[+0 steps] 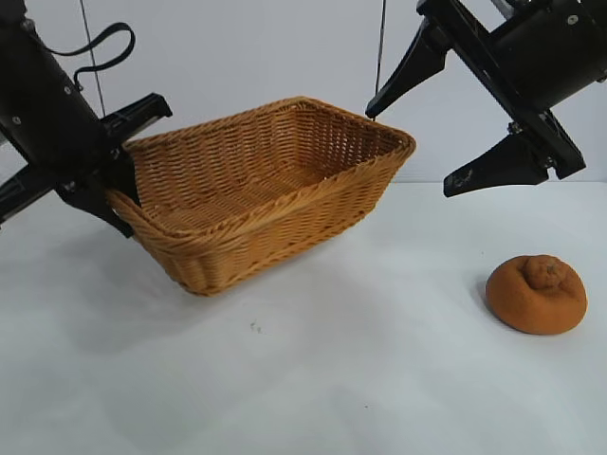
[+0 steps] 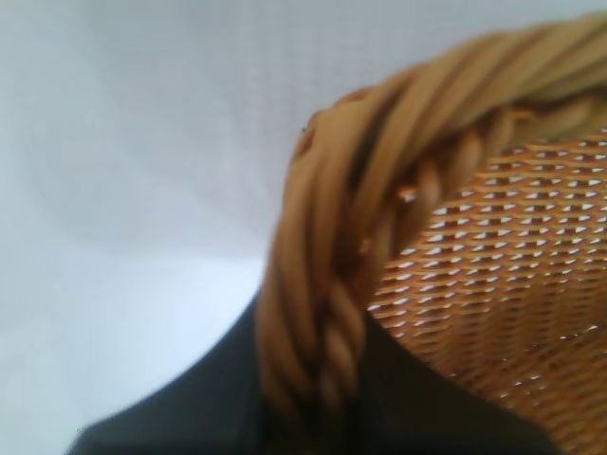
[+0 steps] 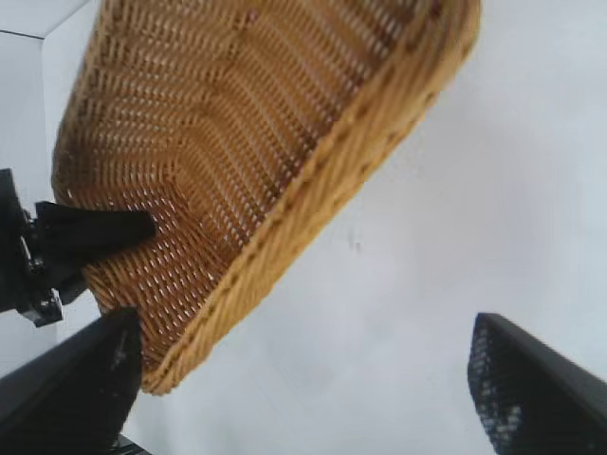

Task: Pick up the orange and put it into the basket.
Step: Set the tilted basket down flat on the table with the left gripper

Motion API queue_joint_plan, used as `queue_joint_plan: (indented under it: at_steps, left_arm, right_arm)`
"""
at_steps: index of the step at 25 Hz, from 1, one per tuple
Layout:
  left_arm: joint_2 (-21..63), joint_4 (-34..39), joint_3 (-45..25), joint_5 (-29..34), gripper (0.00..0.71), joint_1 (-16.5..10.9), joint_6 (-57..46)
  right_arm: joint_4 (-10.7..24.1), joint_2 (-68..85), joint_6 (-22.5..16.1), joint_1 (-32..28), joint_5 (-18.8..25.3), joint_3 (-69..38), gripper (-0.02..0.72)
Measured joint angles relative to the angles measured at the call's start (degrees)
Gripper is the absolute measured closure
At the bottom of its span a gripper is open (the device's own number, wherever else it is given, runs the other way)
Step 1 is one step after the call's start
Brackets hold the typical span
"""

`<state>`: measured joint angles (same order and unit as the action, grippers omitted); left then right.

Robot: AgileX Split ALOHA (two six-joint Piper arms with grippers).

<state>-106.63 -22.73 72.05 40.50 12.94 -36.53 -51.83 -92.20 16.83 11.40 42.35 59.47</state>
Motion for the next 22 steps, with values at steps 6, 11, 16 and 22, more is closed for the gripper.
queue_joint_plan:
  at_steps: [6, 11, 16, 22]
  left_arm:
    - [-2.3, 0.1, 2.1, 4.2, 0.623, -0.3, 7.7]
    - [-7.4, 0.3, 7.6, 9.3, 0.623, -0.3, 12.7]
    - [-11.4, 0.5, 15.4, 16.5, 0.623, -0.3, 21.6]
    - [-13.5, 0.4, 18.6, 20.0, 0.623, -0.2, 26.3]
  right_arm:
    - [0.1, 0.0, 0.0, 0.0, 0.5, 0.0, 0.064]
    - [0.1, 0.0, 0.0, 0.0, 1.7, 0.0, 0.064]
    - [0.1, 0.0, 0.0, 0.0, 2.3, 0.0, 0.064]
    - [0.1, 0.0, 0.0, 0.0, 2.4, 0.0, 0.064]
